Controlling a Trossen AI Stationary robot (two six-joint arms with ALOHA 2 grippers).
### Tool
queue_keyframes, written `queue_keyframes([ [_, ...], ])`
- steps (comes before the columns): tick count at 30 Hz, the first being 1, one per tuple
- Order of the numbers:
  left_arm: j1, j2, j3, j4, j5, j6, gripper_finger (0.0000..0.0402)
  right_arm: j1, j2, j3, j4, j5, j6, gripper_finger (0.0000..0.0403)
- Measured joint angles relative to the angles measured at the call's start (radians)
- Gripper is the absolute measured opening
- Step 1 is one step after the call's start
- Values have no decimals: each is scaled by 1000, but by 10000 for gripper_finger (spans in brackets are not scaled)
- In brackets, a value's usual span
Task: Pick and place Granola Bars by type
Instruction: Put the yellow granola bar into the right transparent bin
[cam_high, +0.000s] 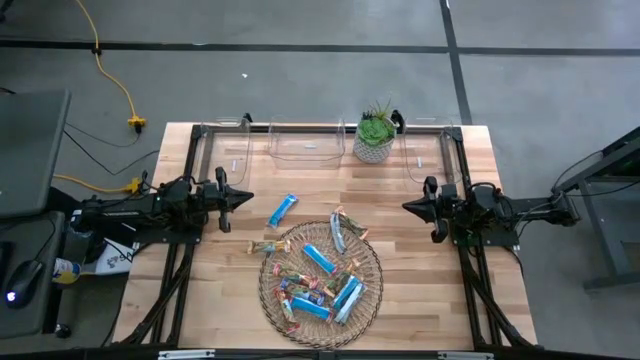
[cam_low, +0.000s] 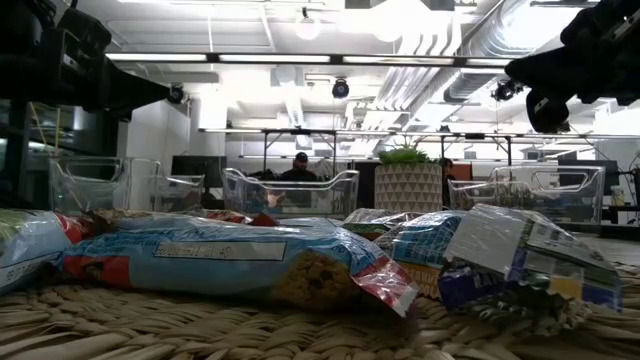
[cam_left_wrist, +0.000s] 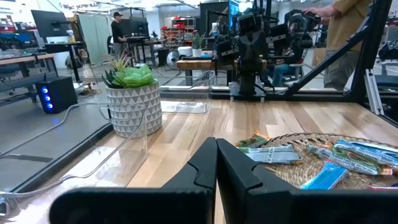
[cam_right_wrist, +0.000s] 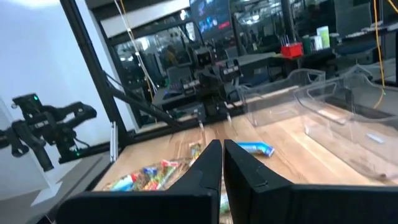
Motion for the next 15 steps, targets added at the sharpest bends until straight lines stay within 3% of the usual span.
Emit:
queue_keyframes([
  [15,0,0,0,0,0,0,3,0,0,18,103,-17,20,1],
])
